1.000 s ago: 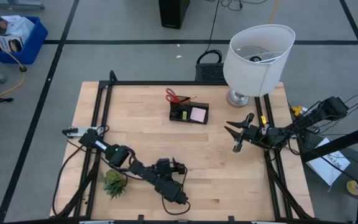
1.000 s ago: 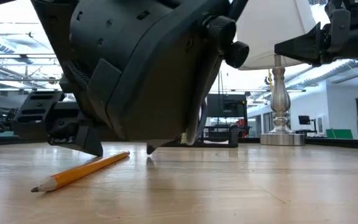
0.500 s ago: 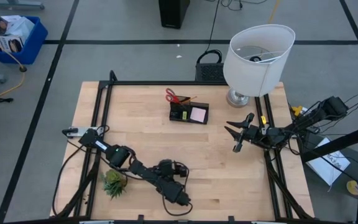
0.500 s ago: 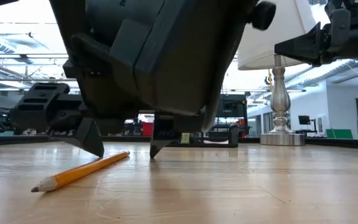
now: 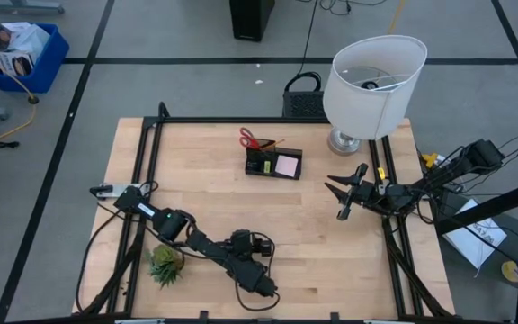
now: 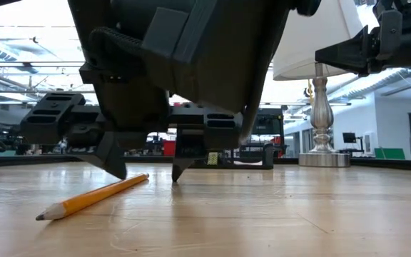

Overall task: Pick and place office supplies into organizer
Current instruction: Put the yellow pencil into the desk organizer

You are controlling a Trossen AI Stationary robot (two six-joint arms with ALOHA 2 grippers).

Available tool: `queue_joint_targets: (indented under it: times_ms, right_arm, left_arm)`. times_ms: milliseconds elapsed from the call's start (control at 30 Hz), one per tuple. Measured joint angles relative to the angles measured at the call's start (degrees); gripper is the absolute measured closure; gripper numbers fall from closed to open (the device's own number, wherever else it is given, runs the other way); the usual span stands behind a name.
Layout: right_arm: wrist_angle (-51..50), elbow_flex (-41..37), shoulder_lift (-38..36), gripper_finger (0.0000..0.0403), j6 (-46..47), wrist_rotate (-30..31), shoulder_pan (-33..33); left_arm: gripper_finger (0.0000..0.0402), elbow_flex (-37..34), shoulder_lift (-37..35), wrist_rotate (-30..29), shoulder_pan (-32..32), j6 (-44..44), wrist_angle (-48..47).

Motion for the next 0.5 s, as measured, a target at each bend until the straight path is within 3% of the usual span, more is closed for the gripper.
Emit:
queue_joint_targets:
  times_ms: [233, 500]
  right_arm:
    - [0.01, 0.00, 0.00, 0.0303, 0.00, 0.00, 0.02]
    - [0.01, 0.01, -0.02, 0.0303, 0.00, 0.01, 0.01]
  left_arm:
    - [0.0276, -0.04, 0.01, 1.02, -0.45, -1.93, -0.51]
    - [0.0382, -0.33, -0.09, 2.54, -0.70, -0.99, -0.25]
